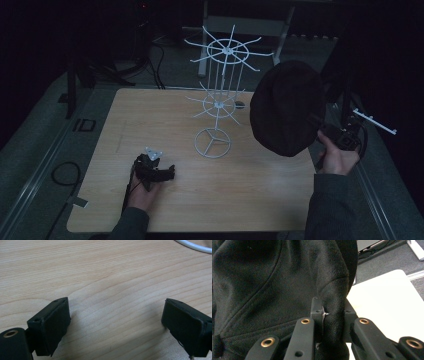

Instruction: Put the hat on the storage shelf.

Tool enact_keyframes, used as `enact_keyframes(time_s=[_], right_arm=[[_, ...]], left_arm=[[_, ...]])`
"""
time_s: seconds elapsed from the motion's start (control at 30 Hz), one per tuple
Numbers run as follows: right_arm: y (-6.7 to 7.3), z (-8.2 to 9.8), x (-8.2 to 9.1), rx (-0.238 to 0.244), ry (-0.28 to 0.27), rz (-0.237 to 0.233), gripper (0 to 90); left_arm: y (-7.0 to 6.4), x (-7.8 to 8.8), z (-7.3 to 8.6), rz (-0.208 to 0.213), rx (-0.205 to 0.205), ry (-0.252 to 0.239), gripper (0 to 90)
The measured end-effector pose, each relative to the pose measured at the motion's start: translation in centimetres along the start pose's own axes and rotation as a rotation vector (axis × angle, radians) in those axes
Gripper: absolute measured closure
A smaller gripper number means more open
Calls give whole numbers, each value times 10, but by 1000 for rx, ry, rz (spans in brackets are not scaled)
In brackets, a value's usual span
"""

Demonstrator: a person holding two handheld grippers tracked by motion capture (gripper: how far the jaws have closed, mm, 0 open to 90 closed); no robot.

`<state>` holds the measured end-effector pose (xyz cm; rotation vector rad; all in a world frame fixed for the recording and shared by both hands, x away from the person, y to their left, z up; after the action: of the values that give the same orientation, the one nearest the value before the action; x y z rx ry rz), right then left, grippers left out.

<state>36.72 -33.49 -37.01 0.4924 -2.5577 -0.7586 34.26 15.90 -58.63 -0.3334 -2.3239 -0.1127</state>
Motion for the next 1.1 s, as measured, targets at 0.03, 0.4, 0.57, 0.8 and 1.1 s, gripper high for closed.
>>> enact_keyframes(time_s=[0.03,0.4,0.57,0.8,1.1], right_arm=[[0,-1,0,-3,-4,-2,782],[0,-4,0,-24,-17,-36,782],[4,-5,1,-10,-26,-55,782],[8,-4,4,21,-53,-98,780],[13,-4,9,51,-87,-125,780]], left_arm=[[0,0,0,0,0,0,89],[0,0,0,3,-1,0,88],[-1,0,0,3,-2,0,88],[-1,0,0,3,-3,0,89],[-1,0,0,4,-3,1,88]])
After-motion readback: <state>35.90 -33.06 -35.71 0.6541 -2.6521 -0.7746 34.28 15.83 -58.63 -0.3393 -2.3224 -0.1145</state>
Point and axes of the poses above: each handheld gripper's, and its own axes: x roughly backward along the jaws, z roughly out of its underside, y roughly to its left, the point moved 3 cm from there along -x, roughly forward along the jaws, and after that the axes turned 1 degree about z, right-handed, at the moved point
